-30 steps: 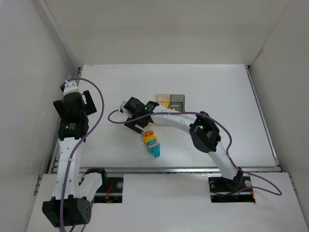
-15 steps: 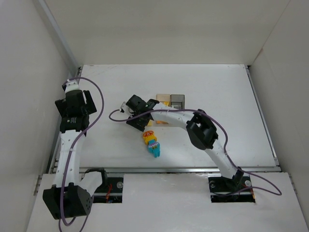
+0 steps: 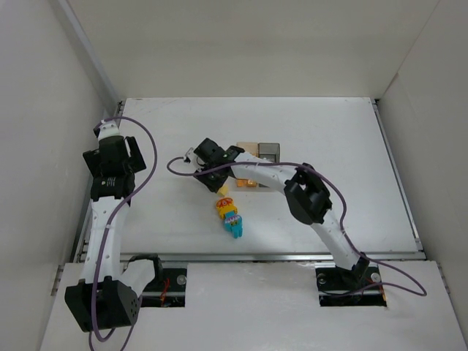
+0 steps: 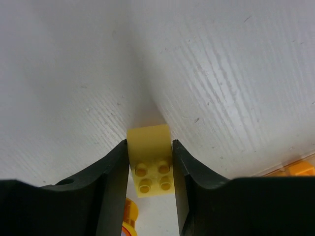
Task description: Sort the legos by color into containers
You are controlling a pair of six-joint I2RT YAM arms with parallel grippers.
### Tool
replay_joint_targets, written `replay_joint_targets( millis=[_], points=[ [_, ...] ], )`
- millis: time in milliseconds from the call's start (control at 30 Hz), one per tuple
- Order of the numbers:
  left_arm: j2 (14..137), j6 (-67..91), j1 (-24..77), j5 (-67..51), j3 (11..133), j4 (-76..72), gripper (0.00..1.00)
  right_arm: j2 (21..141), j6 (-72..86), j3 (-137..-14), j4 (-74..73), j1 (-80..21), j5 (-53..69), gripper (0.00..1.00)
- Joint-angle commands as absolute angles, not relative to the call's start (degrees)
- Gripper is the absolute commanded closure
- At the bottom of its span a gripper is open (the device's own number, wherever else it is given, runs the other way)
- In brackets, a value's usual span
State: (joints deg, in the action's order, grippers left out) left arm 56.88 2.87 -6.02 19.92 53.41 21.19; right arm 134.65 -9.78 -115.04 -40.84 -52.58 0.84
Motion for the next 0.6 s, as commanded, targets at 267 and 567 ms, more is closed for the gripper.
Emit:
replay_joint_targets(
  millis=[267, 567],
  points=[
    [56.6, 3.16, -6.24, 19.42, 55.2, 19.25, 0.09, 114.62, 14.92, -112.42, -25.84, -45.19, -12.36, 1.0],
    [56.6, 3.16, -6.24, 18.9, 54.67, 18.72, 0.09, 119.88, 24.26, -113.03, -37.09, -38.5, -23.12, 0.86]
  ],
)
